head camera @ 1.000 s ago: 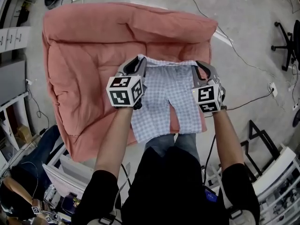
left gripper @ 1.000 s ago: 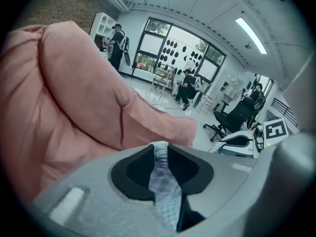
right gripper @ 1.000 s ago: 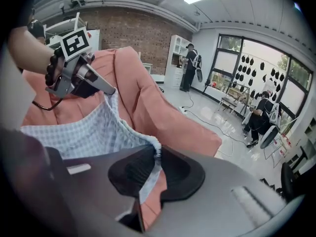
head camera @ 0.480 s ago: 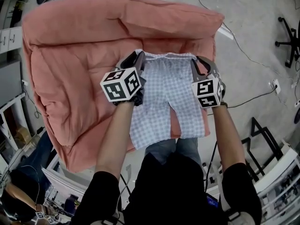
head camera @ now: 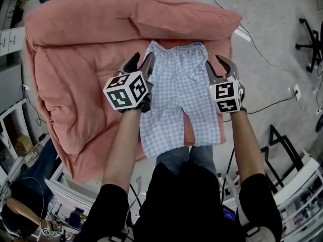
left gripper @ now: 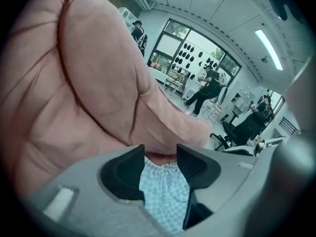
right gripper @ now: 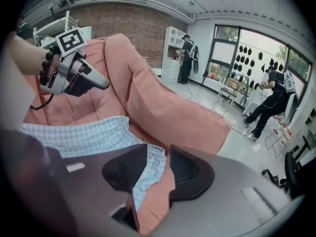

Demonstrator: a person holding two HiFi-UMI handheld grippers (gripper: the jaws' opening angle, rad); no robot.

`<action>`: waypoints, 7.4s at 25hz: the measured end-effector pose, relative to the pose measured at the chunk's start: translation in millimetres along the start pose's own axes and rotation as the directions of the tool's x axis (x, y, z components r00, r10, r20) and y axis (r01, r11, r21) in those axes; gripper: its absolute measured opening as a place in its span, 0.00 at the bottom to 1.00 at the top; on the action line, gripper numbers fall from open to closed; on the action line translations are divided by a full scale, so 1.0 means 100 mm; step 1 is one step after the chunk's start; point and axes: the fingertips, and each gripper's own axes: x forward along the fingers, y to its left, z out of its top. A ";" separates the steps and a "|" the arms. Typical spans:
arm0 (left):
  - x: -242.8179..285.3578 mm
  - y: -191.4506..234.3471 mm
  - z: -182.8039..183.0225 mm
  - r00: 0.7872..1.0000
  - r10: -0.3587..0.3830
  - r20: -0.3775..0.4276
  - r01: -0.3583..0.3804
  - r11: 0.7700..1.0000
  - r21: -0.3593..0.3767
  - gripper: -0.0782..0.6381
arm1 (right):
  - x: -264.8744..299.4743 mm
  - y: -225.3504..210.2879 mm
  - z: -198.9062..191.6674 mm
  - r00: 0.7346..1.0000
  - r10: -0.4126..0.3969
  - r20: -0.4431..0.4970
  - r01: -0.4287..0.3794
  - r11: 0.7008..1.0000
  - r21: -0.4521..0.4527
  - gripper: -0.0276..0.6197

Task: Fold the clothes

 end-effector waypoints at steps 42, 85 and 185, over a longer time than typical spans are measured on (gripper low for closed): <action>-3.36 -2.46 -1.67 0.848 0.497 0.185 -0.511 0.859 0.034 0.31 | -3.47 0.17 0.68 0.854 0.456 0.252 -0.217 0.751 -0.624 0.15; -2.91 0.03 -3.97 0.924 0.381 -0.016 -0.363 0.891 0.275 0.33 | -1.73 3.60 -0.18 0.720 0.633 -0.284 -0.444 0.107 -0.889 0.13; -2.92 -2.48 -4.89 0.623 0.772 -0.129 -0.779 0.628 -0.003 0.12 | -2.27 1.33 -0.76 0.654 0.673 -0.344 0.010 -0.462 -0.887 0.06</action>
